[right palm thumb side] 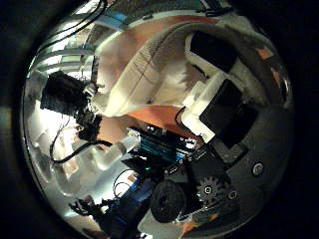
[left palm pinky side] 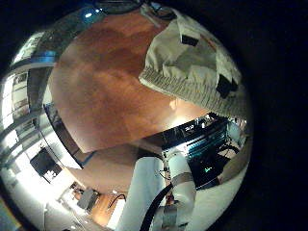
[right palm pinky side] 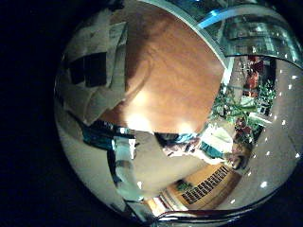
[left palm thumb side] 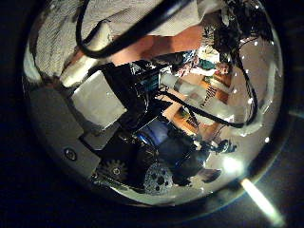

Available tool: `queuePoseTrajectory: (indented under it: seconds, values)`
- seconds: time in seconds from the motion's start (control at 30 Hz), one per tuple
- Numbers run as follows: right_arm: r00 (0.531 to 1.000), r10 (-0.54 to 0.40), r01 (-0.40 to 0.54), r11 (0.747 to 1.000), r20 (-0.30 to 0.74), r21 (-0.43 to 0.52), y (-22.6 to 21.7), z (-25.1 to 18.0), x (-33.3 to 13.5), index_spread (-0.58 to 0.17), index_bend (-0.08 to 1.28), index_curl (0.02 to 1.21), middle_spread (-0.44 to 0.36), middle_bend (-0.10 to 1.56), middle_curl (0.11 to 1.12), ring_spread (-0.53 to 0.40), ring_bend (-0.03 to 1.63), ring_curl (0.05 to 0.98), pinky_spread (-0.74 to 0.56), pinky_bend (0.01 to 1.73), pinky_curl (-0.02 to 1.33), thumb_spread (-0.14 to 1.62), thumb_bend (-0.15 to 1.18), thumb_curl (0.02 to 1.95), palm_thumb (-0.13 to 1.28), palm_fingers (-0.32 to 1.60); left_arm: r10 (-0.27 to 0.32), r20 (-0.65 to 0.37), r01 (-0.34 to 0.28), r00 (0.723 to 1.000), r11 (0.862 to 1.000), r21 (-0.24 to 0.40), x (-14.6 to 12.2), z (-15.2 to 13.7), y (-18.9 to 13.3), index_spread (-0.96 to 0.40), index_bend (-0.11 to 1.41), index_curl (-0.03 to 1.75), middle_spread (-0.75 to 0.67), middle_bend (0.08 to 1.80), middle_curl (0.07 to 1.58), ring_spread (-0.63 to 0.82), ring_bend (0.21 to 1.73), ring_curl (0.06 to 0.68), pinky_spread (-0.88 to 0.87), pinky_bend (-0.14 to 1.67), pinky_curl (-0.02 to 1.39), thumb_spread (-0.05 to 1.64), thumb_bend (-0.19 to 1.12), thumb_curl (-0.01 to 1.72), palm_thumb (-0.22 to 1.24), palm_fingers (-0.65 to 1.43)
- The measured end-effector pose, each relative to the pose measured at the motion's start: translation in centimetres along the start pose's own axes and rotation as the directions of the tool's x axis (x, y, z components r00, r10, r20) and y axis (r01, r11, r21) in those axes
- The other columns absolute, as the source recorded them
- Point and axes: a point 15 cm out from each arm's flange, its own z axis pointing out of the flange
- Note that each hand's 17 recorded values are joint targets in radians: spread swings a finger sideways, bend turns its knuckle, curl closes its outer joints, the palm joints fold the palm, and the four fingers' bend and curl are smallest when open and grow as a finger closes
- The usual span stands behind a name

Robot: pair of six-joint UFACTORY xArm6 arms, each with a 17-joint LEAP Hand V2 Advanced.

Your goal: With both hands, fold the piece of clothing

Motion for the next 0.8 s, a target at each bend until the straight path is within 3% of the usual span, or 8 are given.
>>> queuePoseTrajectory:
  seconds: [0.13,0.4,0.57,0.7,0.8]
  values:
    - [0.999,-0.04,0.04,0.998,-0.002,-0.047,-4.2,3.1,-1.8,-0.327,0.99,0.93,-0.176,1.22,0.89,-0.222,1.38,0.74,-0.21,1.29,0.89,1.26,-0.01,0.63,0.97,1.03,-0.05,-0.025,0.049,0.998,0.999,-0.013,-2.3,1.1,-0.9,-0.64,0.57,1.07,-0.51,1.03,0.81,-0.53,0.85,0.507,-0.31,0.2,0.48,1.16,-0.01,0.5,0.67,0.73]
    - [0.999,-0.021,0.022,0.998,-0.026,0.061,-11.6,7.6,-2.9,-0.327,0.97,0.94,-0.177,1.22,0.89,-0.224,1.37,0.748,-0.21,1.26,0.93,1.26,-0.01,0.65,0.96,1.04,-0.145,-0.075,0.141,0.987,0.989,-0.05,-6.3,2.8,-4.9,-0.64,0.58,1.07,-0.51,1.05,0.81,-0.52,0.85,0.515,-0.25,0.17,0.47,1.17,-0.02,0.49,0.65,0.7]
    - [1.0,0.01,-0.006,0.991,-0.028,0.135,-15.3,9.8,-2.4,-0.332,0.94,0.95,-0.174,1.2,0.88,-0.227,1.36,0.748,-0.21,1.25,0.94,1.26,-0.02,0.64,0.92,1.04,-0.223,-0.108,0.216,0.969,0.974,-0.074,-9.3,3.9,-8.2,-0.63,0.59,1.07,-0.5,1.06,0.81,-0.51,0.86,0.519,-0.22,0.18,0.47,1.18,-0.01,0.49,0.65,0.68]
    - [0.999,0.038,-0.032,0.981,-0.026,0.194,-17.5,10.5,-1.9,-0.345,0.84,0.93,-0.174,1.17,0.86,-0.229,1.35,0.736,-0.23,1.23,0.93,1.29,-0.03,0.6,0.84,1.0,-0.272,-0.154,0.264,0.95,0.962,-0.075,-11.3,4.4,-10.0,-0.62,0.58,1.07,-0.5,1.05,0.81,-0.5,0.86,0.526,-0.19,0.19,0.47,1.19,-0.01,0.48,0.64,0.63]
    - [0.998,0.067,-0.061,0.974,-0.02,0.219,-18.4,10.9,-0.6,-0.355,0.58,0.89,-0.18,1.05,0.82,-0.238,1.37,0.714,-0.3,1.24,0.89,1.33,-0.02,0.56,0.77,0.81,-0.297,-0.205,0.29,0.933,0.955,-0.067,-12.0,4.5,-11.3,-0.59,0.5,1.05,-0.47,1.01,0.82,-0.46,0.86,0.539,-0.15,0.23,0.49,1.2,-0.02,0.48,0.63,0.49]
